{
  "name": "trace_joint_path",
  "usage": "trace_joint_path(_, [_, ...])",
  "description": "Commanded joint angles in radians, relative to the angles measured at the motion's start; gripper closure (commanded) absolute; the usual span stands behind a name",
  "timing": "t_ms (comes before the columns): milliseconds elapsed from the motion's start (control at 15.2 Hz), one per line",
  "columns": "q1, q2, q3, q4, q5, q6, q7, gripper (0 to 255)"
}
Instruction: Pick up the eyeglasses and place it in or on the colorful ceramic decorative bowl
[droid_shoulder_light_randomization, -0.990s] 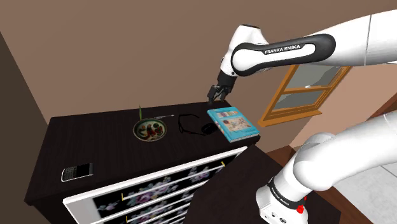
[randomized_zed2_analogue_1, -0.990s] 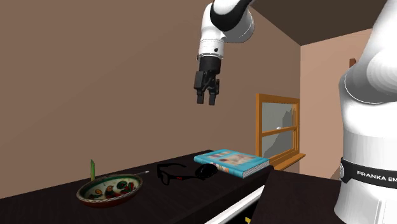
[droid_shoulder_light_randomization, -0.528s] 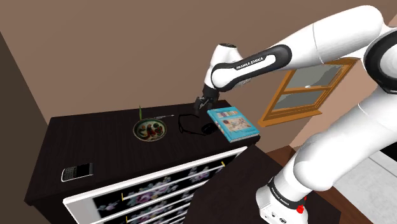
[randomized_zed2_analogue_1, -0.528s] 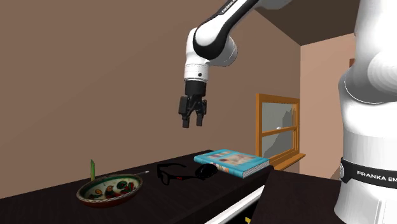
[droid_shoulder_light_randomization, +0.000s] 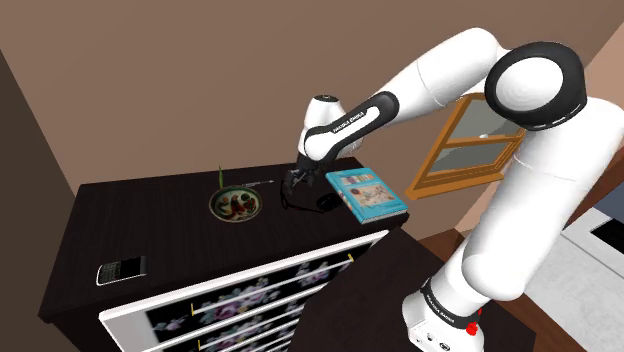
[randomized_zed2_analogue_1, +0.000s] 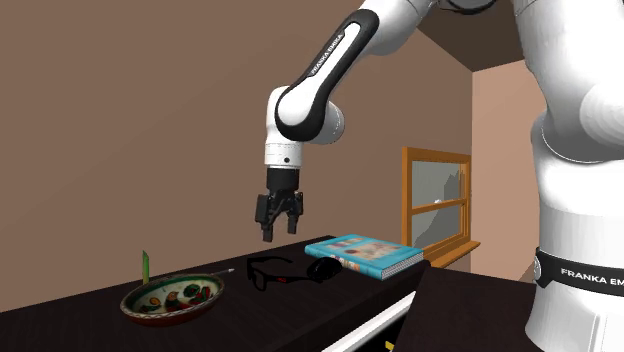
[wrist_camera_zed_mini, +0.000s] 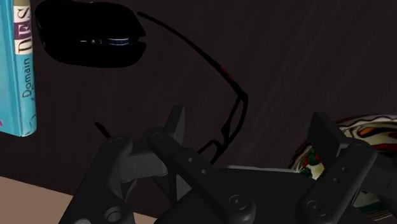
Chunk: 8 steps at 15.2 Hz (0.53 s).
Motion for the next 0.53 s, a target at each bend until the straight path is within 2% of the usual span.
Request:
trace_joint_path(0, [0.004,0.081,-0.003,0.048,-0.01,0.027,0.013,0])
trace_joint_path(330, [0.026,0.281,-0.013,0.182,-0.031,0.075,0.047,0])
trace_joint_path(462, [0.027,0.305,-0.015,0.186,-0.032,0.095,0.048,0])
